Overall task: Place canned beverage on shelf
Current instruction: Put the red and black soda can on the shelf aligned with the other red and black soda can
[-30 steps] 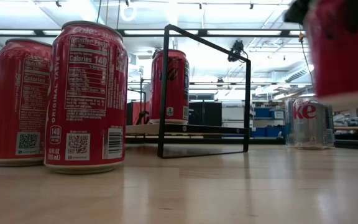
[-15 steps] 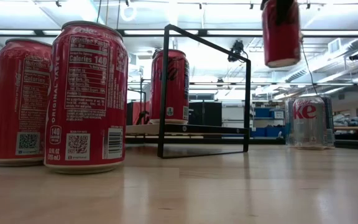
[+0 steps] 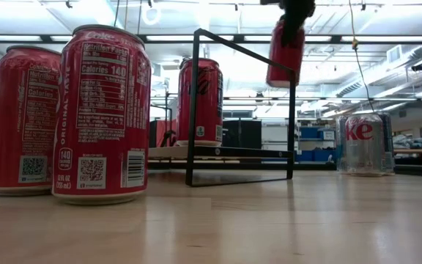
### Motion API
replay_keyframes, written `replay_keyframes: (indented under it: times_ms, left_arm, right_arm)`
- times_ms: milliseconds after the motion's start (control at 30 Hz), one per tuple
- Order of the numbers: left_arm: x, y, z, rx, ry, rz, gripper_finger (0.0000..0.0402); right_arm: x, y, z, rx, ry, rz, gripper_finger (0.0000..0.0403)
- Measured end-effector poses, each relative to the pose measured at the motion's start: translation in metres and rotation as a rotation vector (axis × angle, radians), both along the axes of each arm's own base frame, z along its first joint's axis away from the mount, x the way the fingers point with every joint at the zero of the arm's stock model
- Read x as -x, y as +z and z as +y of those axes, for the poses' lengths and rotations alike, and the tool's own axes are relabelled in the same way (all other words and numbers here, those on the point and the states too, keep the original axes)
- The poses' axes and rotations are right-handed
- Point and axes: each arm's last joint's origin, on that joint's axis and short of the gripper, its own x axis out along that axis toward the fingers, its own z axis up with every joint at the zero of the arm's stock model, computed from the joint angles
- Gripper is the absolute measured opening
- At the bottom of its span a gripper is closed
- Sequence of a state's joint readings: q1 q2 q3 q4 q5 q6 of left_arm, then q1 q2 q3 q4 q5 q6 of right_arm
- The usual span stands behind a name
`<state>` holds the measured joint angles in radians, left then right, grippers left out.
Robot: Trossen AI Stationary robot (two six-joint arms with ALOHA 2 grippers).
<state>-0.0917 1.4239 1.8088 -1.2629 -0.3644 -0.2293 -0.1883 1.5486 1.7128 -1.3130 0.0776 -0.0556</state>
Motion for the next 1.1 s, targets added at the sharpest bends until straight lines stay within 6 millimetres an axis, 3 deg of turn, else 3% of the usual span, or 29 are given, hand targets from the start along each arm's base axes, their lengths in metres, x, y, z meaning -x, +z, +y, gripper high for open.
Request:
replay_keyframes:
  times_ms: [200, 433, 633, 833, 1100]
  left_arm:
    - [-0.001, 0.001, 0.001, 0.001, 0.005, -0.018, 0.0363]
    - [0.001, -0.001, 0.001, 0.011, 0.019, 0.005, 0.0364]
    - [0.002, -0.001, 0.001, 0.012, 0.006, 0.015, 0.0364]
    - [0.007, 0.001, 0.002, 0.014, 0.026, 0.015, 0.0364]
    - [0.018, 0.003, 0.002, 0.039, 0.055, 0.024, 0.0364]
  right_arm:
    - [-0.035, -0.03, 0.005, -0.048, 0.075, 0.061, 0.0325]
    - [-0.066, -0.038, 0.017, -0.072, 0.069, 0.046, 0.0325]
    - [-0.089, -0.06, 0.029, -0.126, 0.034, 0.049, 0.0325]
    - [-0.109, -0.082, 0.037, -0.143, 0.004, 0.053, 0.0325]
    - [-0.115, -0.095, 0.038, -0.194, 0.003, 0.06, 0.0325]
